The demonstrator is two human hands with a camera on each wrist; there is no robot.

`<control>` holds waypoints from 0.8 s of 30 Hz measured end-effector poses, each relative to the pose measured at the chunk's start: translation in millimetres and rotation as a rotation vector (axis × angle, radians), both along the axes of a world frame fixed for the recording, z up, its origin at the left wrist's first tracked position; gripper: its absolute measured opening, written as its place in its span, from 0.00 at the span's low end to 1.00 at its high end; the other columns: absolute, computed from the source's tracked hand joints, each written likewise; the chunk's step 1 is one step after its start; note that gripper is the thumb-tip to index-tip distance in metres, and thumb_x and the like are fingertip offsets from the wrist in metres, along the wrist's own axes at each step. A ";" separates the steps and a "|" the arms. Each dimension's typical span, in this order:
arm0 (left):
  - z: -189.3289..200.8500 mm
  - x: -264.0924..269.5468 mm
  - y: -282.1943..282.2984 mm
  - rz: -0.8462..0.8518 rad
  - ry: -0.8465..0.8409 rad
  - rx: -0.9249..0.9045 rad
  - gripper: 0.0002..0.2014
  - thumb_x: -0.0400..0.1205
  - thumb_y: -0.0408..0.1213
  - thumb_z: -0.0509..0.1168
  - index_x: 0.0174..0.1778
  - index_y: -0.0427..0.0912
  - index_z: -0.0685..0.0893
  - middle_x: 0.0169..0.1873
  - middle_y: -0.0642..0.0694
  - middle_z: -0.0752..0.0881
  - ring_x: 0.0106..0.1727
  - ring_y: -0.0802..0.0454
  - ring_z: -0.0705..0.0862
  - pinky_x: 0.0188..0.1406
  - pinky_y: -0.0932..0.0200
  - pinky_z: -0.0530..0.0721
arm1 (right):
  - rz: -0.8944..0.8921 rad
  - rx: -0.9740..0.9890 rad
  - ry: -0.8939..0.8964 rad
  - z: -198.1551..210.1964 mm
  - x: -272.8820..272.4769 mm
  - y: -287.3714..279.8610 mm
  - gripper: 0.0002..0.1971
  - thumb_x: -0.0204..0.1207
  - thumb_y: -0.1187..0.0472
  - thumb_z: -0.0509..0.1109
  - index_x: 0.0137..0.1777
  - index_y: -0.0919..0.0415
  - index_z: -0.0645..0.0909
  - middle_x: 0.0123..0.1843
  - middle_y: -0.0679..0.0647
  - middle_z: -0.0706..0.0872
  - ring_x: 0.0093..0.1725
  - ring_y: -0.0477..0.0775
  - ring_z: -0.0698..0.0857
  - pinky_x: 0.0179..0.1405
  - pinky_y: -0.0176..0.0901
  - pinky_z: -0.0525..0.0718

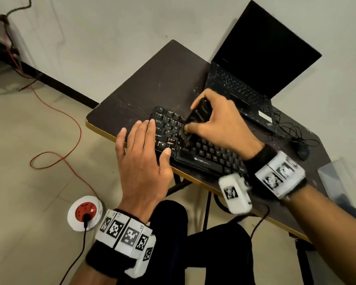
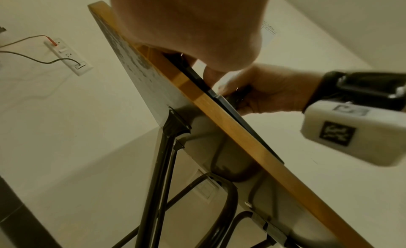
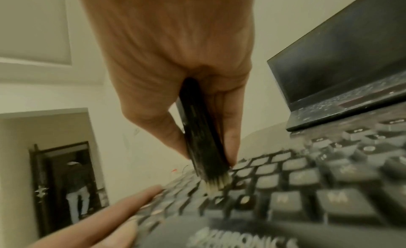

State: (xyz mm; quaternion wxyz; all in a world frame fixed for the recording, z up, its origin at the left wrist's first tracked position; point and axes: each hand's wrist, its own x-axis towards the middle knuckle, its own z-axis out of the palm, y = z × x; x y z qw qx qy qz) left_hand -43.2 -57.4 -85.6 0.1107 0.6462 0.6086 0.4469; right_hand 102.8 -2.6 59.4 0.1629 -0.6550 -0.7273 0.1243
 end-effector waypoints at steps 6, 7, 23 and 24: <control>1.1 0.5 0.5 0.000 -0.004 -0.010 0.34 0.84 0.50 0.57 0.86 0.36 0.71 0.82 0.42 0.76 0.87 0.46 0.68 0.91 0.40 0.52 | 0.171 -0.086 0.027 -4.2 1.6 -12.1 0.20 0.67 0.58 0.88 0.52 0.47 0.81 0.41 0.50 0.92 0.36 0.47 0.90 0.41 0.54 0.90; 0.5 0.7 0.3 0.002 -0.001 -0.008 0.34 0.84 0.50 0.57 0.86 0.36 0.71 0.82 0.42 0.76 0.87 0.46 0.68 0.91 0.40 0.53 | 0.174 -0.055 0.027 -3.1 3.6 -6.6 0.20 0.67 0.58 0.88 0.52 0.48 0.80 0.42 0.51 0.92 0.38 0.50 0.91 0.44 0.57 0.91; 0.5 -0.1 0.1 -0.005 -0.003 -0.013 0.35 0.83 0.51 0.56 0.85 0.36 0.71 0.82 0.42 0.76 0.87 0.45 0.68 0.90 0.38 0.55 | 0.486 -0.067 0.070 3.5 18.7 -5.4 0.17 0.71 0.69 0.84 0.55 0.55 0.83 0.51 0.54 0.94 0.52 0.57 0.95 0.54 0.66 0.92; -0.2 -0.5 -0.4 -0.005 0.004 -0.011 0.35 0.83 0.51 0.56 0.85 0.36 0.71 0.82 0.42 0.76 0.87 0.45 0.68 0.89 0.38 0.55 | 0.474 -0.065 0.074 5.4 20.5 -4.9 0.17 0.71 0.69 0.84 0.55 0.56 0.83 0.52 0.53 0.94 0.52 0.56 0.95 0.54 0.66 0.93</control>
